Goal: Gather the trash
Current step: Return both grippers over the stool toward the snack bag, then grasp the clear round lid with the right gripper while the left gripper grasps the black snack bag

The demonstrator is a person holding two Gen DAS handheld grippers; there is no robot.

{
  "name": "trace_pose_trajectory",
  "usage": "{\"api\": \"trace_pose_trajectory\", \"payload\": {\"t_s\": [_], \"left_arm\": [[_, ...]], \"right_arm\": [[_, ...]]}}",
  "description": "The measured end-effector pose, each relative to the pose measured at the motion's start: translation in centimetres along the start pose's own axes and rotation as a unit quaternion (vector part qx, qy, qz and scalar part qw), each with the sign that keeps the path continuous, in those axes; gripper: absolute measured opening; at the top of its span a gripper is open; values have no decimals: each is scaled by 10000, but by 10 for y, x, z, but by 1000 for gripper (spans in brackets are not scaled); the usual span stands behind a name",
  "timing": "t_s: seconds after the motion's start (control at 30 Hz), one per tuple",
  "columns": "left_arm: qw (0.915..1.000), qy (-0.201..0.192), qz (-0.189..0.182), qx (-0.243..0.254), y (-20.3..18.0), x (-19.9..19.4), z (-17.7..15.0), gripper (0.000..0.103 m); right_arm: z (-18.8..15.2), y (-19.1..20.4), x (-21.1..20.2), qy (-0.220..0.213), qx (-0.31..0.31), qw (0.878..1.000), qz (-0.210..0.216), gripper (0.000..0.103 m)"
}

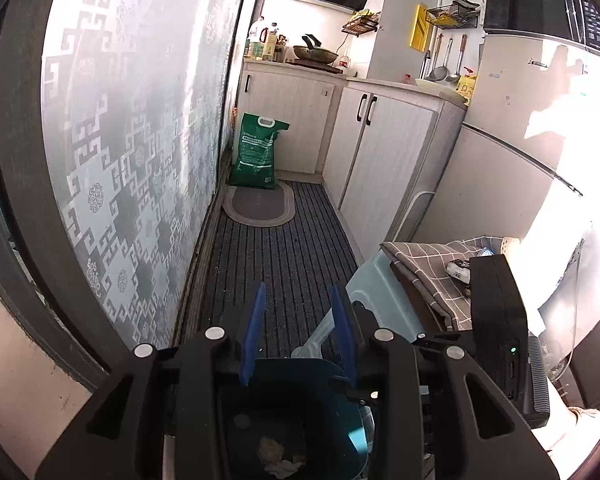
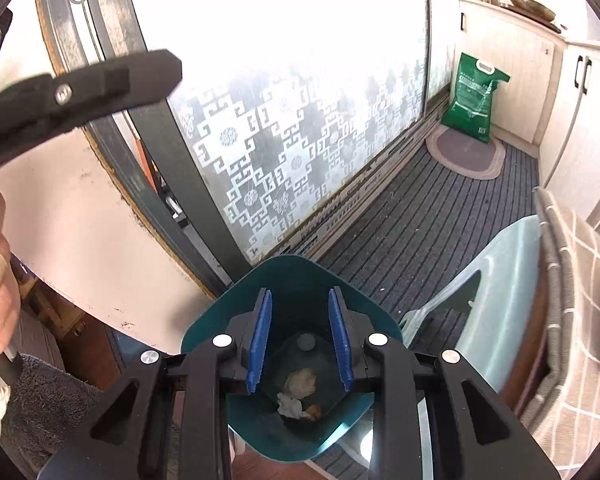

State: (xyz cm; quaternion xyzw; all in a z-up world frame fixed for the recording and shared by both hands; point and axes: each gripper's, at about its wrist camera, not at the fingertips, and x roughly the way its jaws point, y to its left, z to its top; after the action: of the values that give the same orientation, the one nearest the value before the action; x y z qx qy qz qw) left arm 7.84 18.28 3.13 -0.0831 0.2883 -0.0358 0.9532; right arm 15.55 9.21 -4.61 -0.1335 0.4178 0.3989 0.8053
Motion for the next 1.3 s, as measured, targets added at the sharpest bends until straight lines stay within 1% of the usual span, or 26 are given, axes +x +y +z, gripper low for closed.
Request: {"api": "trace_pose_trajectory", "payload": {"t_s": [0.07,0.23,0.3,0.47,0.53,0.67,0.73,0.8,0.87,1.03,1.3], "left_arm": [[10000,-30,-57,32,-9,1,3,38],[9996,-99,-227,120,-34,6,9,44],[9994,-115,-272,155,-44,11,11,47],[9990,-20,-373,242,-70,27,10,50],[9989,-2,-394,269,-79,33,10,51],[9983,9,-517,282,-97,41,10,54],[9980,8,-567,289,-106,45,10,58],[9977,30,-605,304,-114,50,9,60],[9976,75,-620,313,-122,56,9,65],[9972,137,-665,323,-138,67,9,67],[9971,217,-612,393,-162,83,6,72]], "right_arm": [[1,-8,-15,-166,34,9998,-105,29],[-1,-36,-51,-495,215,9977,-415,29],[-6,-50,-65,-598,338,9965,-469,29],[-18,-80,-94,-760,537,9924,-809,30],[-24,-92,-103,-781,606,9906,-942,31],[-40,-116,-120,-802,775,9869,-1167,42],[-48,-128,-125,-792,856,9847,-1293,48],[-57,-140,-132,-777,935,9826,-1405,50],[-65,-152,-138,-752,1012,9809,-1483,55],[-84,-174,-143,-672,1184,9775,-1610,57],[-101,-198,-129,-418,1360,9738,-1773,57]]}}
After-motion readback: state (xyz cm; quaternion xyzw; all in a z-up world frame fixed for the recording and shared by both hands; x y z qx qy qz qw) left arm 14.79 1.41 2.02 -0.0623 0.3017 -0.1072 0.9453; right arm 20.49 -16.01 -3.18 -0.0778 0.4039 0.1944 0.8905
